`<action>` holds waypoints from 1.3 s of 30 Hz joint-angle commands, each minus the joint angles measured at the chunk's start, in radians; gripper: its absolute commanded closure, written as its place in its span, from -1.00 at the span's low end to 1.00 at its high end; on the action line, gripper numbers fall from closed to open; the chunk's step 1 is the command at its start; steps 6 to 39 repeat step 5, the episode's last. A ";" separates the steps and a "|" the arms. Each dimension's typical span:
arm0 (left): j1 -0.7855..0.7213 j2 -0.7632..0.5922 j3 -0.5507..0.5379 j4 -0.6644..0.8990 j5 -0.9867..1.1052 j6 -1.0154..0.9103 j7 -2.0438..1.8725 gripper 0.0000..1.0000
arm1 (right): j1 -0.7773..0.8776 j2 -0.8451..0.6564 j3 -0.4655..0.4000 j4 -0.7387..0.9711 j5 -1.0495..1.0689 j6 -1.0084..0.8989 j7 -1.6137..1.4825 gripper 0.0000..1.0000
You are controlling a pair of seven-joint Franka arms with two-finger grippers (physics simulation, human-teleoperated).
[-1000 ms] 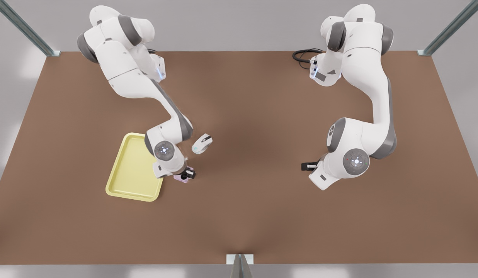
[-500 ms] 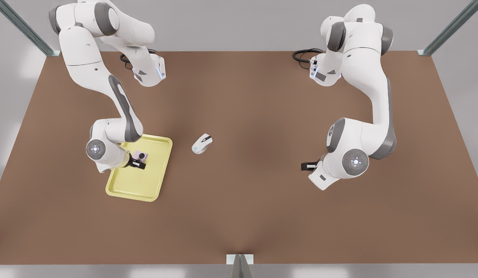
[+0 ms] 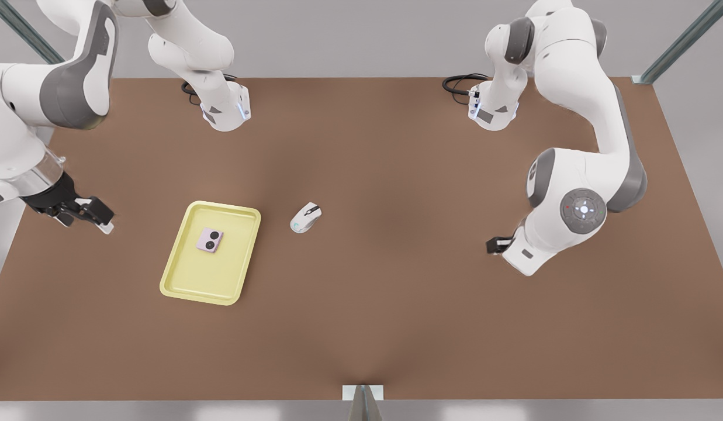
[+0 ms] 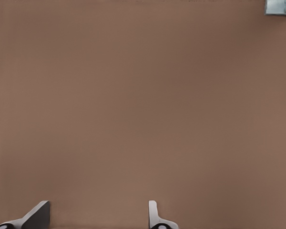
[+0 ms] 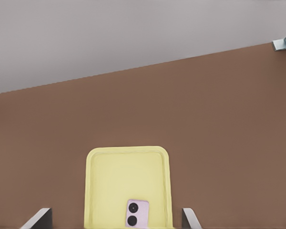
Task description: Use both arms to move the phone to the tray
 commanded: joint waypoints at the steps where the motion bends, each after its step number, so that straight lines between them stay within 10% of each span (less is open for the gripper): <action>1: 0.001 -0.030 0.036 -0.001 0.017 -0.040 0.183 -1.00 | -0.007 0.003 -0.004 0.009 -0.014 -0.096 -0.179 -1.00; 39: -0.001 -0.084 0.037 -0.031 0.016 -0.058 0.194 -1.00 | 0.006 -0.010 0.002 0.028 0.007 -0.110 -0.187 -1.00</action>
